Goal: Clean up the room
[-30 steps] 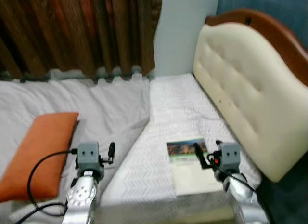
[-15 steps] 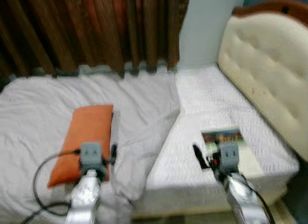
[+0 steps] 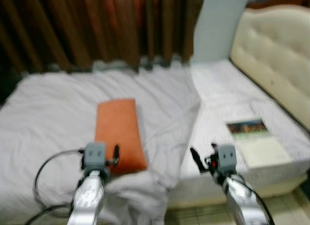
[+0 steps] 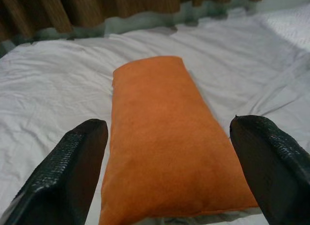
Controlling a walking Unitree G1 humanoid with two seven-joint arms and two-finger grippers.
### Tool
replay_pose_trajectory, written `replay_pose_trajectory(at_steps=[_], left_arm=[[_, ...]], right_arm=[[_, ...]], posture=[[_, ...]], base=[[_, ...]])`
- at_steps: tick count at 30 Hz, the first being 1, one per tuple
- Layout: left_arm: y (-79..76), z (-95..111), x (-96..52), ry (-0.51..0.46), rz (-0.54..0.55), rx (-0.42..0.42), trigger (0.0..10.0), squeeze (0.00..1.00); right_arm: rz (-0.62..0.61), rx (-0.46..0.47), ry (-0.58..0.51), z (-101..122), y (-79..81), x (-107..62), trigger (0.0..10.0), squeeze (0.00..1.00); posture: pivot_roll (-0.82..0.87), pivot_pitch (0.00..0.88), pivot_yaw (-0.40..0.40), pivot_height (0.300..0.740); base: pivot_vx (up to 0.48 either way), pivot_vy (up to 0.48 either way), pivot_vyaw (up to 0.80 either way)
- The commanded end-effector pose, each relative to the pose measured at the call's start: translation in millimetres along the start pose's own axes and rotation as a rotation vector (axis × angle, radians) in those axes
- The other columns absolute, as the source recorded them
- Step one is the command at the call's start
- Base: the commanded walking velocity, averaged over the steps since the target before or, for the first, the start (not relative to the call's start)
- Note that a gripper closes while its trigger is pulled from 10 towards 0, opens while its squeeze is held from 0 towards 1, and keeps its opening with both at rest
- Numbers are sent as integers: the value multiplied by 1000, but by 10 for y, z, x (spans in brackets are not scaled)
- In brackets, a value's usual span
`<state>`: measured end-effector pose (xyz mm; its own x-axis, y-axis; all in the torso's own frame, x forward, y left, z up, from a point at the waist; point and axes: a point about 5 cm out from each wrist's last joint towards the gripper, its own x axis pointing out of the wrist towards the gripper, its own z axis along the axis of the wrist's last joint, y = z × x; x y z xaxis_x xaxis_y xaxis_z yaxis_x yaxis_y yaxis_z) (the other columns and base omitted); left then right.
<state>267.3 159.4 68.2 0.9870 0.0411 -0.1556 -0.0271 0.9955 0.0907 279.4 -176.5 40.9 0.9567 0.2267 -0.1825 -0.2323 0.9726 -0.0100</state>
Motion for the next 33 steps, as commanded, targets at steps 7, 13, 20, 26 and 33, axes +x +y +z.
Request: replay_pose_trajectory(at_steps=[7, 13, 20, 26, 33], left_arm=[[-3, 109, 59, -23, -1, 25, 10000, 0], [18, 129, 105, -15, 16, 25, 10000, 0], [8, 118, 103, -9, 11, 21, 10000, 0], [13, 117, 111, -6, 3, 22, 10000, 0], [6, 125, 151, 2, -15, 26, 10000, 0]], right_arm=[[27, -3, -25, 79, 37, 74, 10000, 0], [16, 7, -9, 26, 17, 53, 10000, 0], [12, 7, -7, 19, 17, 51, 10000, 0], [17, 4, -6, 11, 25, 53, 10000, 0], [24, 1, -3, 5, 35, 56, 10000, 0]], posture=[[53, 0, 8, 740], [52, 0, 9, 740], [49, 0, 12, 740], [50, 0, 16, 740], [50, 0, 15, 740]], base=[[274, 109, 218], [416, 160, 0], [416, 69, 0], [416, 0, 0], [416, 137, 0]])
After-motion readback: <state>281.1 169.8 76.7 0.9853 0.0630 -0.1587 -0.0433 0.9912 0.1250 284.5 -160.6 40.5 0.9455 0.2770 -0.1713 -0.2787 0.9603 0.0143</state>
